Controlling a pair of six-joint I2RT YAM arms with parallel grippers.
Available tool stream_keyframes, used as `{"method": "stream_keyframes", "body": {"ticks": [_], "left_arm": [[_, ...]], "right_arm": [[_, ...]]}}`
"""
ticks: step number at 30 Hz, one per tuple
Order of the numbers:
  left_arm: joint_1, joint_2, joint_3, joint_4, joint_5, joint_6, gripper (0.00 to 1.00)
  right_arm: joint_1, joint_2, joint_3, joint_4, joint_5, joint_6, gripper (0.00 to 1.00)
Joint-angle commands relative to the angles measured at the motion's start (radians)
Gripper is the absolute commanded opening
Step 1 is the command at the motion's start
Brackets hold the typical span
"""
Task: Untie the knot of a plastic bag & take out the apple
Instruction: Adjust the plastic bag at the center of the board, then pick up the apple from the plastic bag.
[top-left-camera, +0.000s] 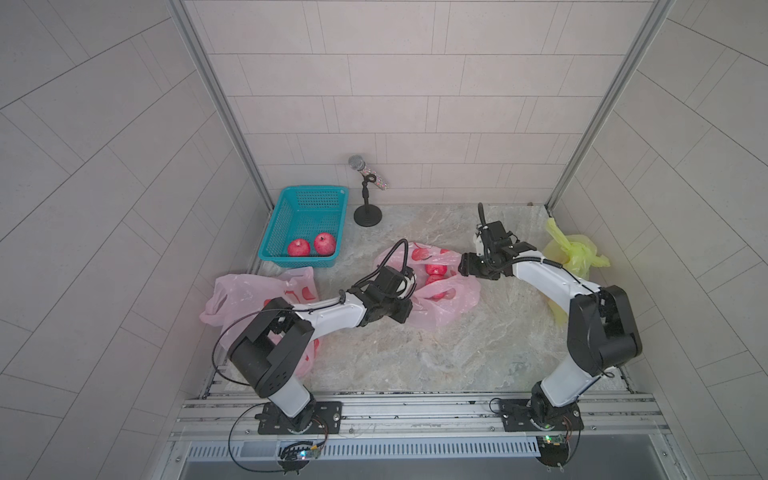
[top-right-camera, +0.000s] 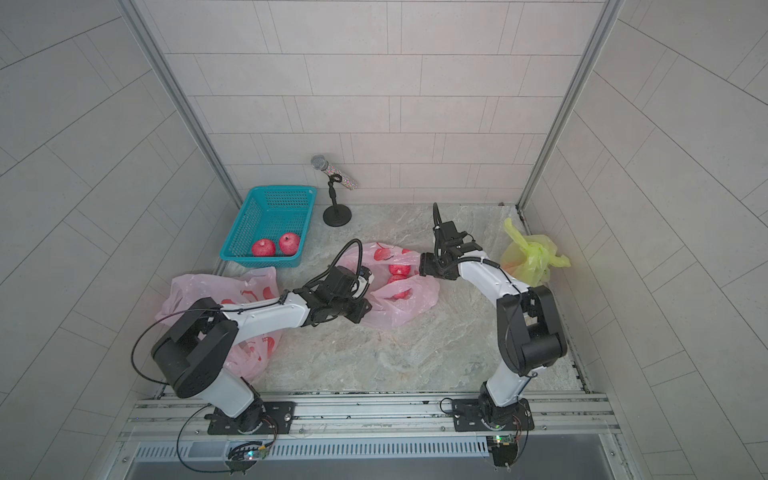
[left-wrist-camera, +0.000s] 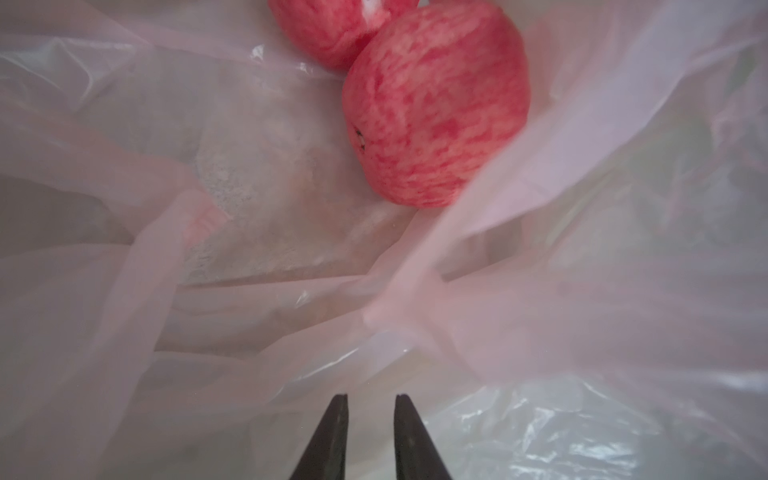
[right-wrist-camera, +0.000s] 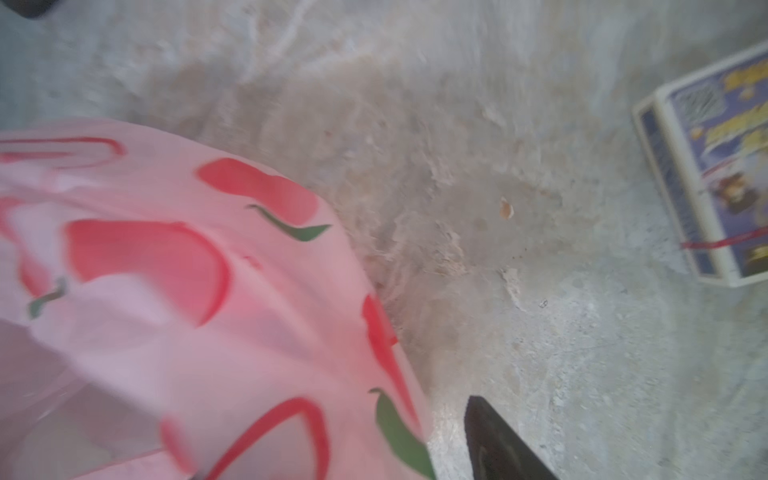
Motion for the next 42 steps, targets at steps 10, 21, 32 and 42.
{"method": "stream_keyframes", "body": {"ticks": [10, 21, 32, 42], "left_arm": [[0.006, -0.030, 0.040, 0.071, 0.039, -0.040, 0.28], [0.059, -0.070, 0.001, 0.111, 0.063, -0.084, 0.28], [0.111, -0.069, -0.023, 0.193, 0.085, -0.135, 0.28], [0.069, 0.016, 0.089, 0.223, 0.147, -0.129, 0.34]], "right_arm": [[0.201, -0.057, 0.135, -0.134, 0.012, -0.147, 0.96], [0.281, 0.054, 0.133, -0.147, -0.154, -0.233, 0.97], [0.291, 0.008, 0.094, -0.310, -0.168, -0.305, 0.31], [0.258, -0.100, -0.068, -0.317, -0.095, -0.220, 0.18]]}}
